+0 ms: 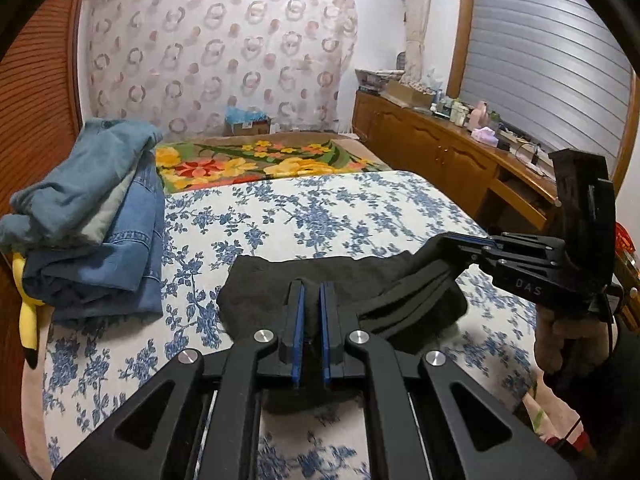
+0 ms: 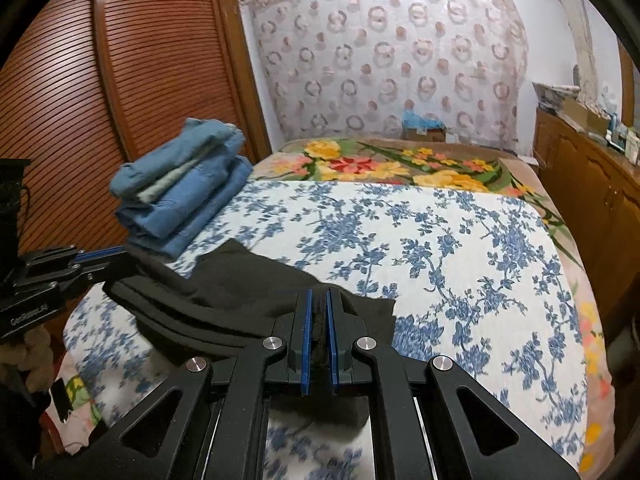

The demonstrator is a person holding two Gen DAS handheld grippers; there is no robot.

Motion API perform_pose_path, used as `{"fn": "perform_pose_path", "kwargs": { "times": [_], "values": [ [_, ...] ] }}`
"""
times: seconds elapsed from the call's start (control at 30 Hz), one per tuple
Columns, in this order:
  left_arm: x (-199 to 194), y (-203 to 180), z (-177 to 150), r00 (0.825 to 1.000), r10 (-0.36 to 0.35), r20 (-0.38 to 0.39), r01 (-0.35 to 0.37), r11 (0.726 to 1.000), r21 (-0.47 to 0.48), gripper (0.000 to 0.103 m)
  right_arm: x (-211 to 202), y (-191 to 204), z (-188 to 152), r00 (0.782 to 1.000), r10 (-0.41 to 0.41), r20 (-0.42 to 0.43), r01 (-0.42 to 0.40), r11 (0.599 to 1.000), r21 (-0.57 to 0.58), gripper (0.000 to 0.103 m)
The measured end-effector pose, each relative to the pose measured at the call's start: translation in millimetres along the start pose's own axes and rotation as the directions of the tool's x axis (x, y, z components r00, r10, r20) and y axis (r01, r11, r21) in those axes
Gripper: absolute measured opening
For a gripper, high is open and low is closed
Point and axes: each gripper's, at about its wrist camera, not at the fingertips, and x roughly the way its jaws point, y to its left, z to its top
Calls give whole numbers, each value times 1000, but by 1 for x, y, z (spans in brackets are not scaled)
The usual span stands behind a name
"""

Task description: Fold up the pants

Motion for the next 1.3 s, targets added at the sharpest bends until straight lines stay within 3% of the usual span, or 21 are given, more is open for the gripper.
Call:
{"fn": "perform_pose_path", "kwargs": {
  "times": [0.13, 0.23, 0.27, 0.33, 0.4, 0.43, 0.8, 1.03, 1.3],
  "values": [
    [15, 9, 0, 1000, 4, -31, -5, 1000, -27, 14, 21, -4, 4, 999, -14, -31, 14, 1000, 11, 7],
    [15, 13, -4, 999, 17, -32, -18, 999, -26, 37, 27, -6, 7, 999, -34, -36, 34, 999, 12, 13],
    [13, 15, -5, 999, 19, -27, -20, 999, -28, 52, 25, -6, 7, 998, -50, -33, 50, 999, 7, 16],
    [9, 18, -8, 1000, 18, -10, -18, 999, -38, 62, 21, -8, 9, 998, -55, -21, 55, 998, 5, 23],
    [5, 21, -12, 1000, 20, -4, -20, 999, -50, 64, 13, -11, 6, 998, -59, -8, 59, 998, 9, 38],
    [5, 23, -14, 1000, 19, -6, -20, 998, -53, 64, 9, -13, 5, 998, -63, 0, 63, 998, 7, 41],
    [30, 31, -26, 996, 14, -83, -16, 1000, -24, 64, -2, -23, -14, 998, -23, -51, 19, 996, -85, 47],
    [60, 37, -20, 993, 31, -118, -32, 999, -4, 64, 26, -20, -6, 990, -6, -138, -19, 984, -176, 47],
    [79, 49, -7, 989, 27, -144, -30, 999, -18, 64, 71, -27, 20, 985, -20, -171, -11, 984, -177, 47]
  ]
}}
